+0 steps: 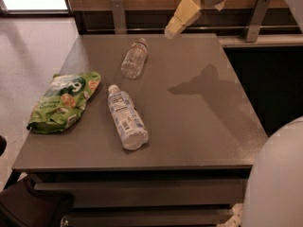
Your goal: Place water bottle upright
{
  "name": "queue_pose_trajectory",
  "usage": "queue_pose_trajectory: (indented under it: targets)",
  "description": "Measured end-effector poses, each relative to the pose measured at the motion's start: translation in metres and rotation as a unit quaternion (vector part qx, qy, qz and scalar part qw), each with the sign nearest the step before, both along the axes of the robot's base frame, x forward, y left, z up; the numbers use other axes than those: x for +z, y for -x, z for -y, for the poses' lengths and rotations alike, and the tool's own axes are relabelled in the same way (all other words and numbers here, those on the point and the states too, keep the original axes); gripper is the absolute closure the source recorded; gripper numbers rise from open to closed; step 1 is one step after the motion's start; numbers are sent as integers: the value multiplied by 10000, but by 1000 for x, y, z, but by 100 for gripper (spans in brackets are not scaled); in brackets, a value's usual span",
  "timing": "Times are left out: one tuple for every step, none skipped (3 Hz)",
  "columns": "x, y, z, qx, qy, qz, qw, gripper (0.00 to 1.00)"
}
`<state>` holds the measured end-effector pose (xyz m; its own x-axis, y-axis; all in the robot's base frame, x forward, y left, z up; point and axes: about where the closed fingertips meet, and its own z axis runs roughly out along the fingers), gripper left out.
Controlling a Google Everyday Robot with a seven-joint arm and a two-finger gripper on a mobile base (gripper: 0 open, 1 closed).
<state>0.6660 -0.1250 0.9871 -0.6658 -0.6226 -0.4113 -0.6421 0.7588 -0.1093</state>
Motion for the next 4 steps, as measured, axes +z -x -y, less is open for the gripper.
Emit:
queue_pose_trajectory:
  targets:
    - [-4, -6, -5, -187, -103, -40, 9998, 0]
    - [-6, -7, -6, -229, -89, -70, 9997, 0]
    - [-26, -24, -11, -747, 71, -417, 9963, 0]
    - [-56, -56, -23, -1616, 382, -710, 9836, 0]
